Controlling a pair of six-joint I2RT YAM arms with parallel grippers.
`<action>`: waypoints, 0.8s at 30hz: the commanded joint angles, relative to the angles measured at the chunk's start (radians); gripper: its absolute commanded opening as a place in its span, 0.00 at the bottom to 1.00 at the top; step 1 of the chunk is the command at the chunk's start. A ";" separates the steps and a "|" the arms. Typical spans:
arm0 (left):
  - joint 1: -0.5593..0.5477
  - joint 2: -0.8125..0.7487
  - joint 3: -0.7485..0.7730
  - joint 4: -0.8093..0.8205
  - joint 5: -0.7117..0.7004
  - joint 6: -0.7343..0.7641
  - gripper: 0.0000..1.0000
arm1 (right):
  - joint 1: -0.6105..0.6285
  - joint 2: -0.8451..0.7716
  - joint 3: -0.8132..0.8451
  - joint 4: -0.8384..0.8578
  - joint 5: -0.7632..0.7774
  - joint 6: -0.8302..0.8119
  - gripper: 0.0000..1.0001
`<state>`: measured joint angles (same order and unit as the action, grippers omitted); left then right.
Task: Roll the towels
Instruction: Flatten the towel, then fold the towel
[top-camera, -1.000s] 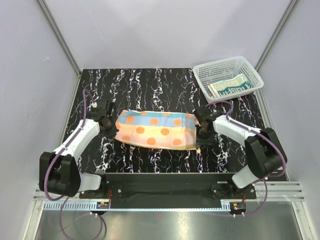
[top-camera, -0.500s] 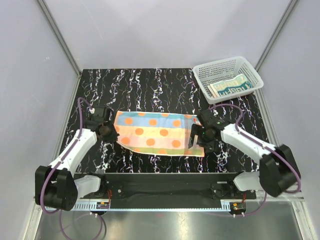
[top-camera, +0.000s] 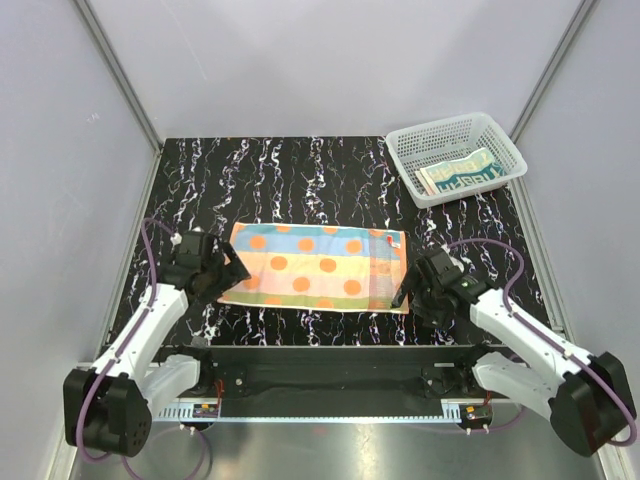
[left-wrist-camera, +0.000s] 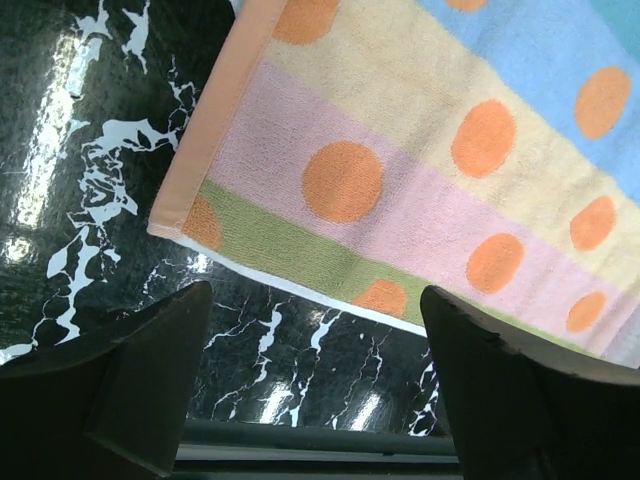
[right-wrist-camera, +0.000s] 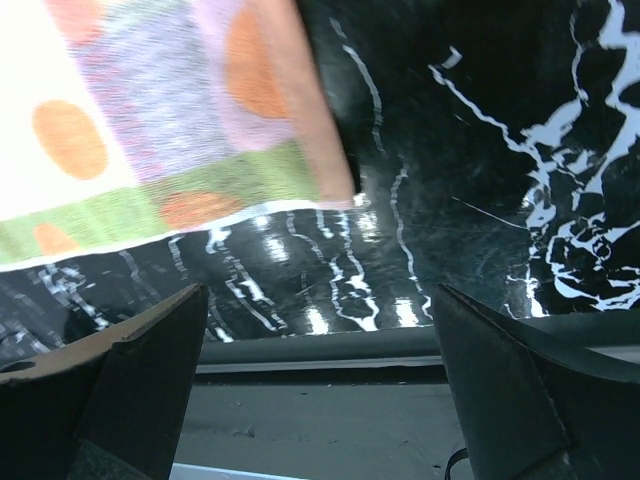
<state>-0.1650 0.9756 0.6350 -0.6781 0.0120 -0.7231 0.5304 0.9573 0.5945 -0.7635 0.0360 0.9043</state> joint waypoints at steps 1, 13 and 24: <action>0.005 -0.006 -0.034 0.031 -0.043 -0.051 0.91 | 0.006 0.061 -0.022 0.046 0.002 0.070 1.00; 0.074 0.011 -0.159 0.081 -0.098 -0.139 0.86 | 0.005 0.159 -0.027 0.095 0.057 0.142 0.98; 0.128 0.118 -0.225 0.204 -0.049 -0.104 0.70 | -0.035 0.328 -0.010 0.208 0.027 0.100 0.59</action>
<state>-0.0452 1.0534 0.4652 -0.5098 -0.0463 -0.8398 0.5083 1.2469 0.5919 -0.6285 0.0460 1.0103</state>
